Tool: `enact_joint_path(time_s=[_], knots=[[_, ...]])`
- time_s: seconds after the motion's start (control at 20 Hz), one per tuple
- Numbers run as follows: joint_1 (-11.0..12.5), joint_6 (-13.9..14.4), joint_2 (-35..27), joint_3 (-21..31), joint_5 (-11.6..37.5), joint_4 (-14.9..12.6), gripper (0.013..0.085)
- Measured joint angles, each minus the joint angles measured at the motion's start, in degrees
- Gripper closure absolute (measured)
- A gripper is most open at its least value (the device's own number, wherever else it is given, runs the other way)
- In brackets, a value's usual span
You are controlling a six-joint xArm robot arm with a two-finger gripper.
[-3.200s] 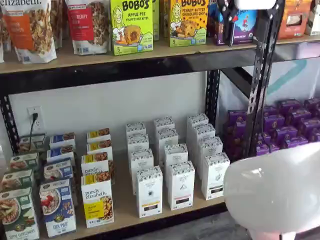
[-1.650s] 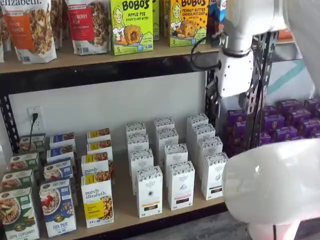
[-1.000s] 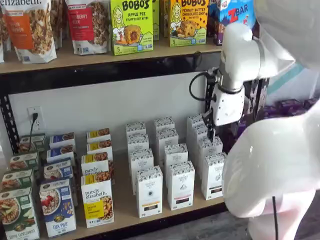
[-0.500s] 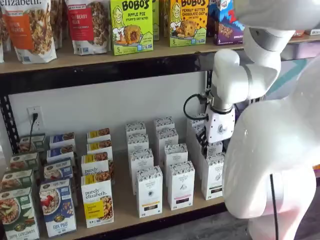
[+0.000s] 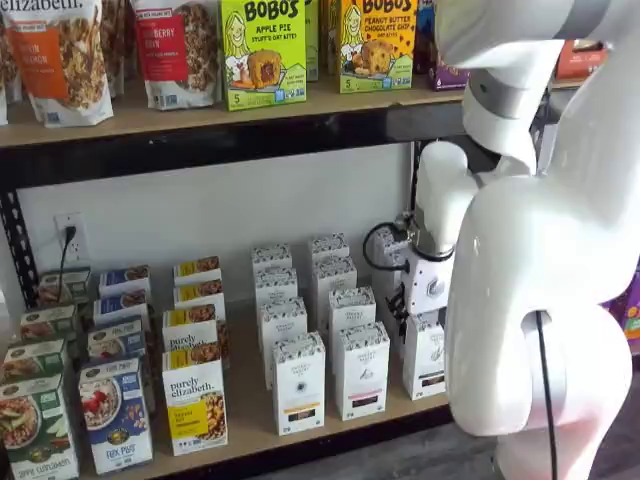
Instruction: Pick up the white box with a green strip in the middle, on the bottom shelf, the sixth box from the left
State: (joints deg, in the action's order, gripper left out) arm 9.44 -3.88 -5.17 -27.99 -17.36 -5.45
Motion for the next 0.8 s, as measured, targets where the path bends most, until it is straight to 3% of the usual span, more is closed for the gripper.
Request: enact_joint_path(time_s=[0.2, 0.4, 0.5, 0.6, 0.8], knots=[[0.3, -4.2, -5.7, -3.4, 2.8, 4.0, 0.0130], [1.4, -6.3, -12.0, -9.0, 2.5, 5.0, 0.0130], [2.1, -6.5, -14.7, -11.7, 2.4, 4.6, 0.0130], [2.9, -4.8, -17.4, -14.7, 1.8, 1.9, 0.0130], [4.3, -7.2, -22.9, -20.9, 1.5, 3.1, 0.0130]])
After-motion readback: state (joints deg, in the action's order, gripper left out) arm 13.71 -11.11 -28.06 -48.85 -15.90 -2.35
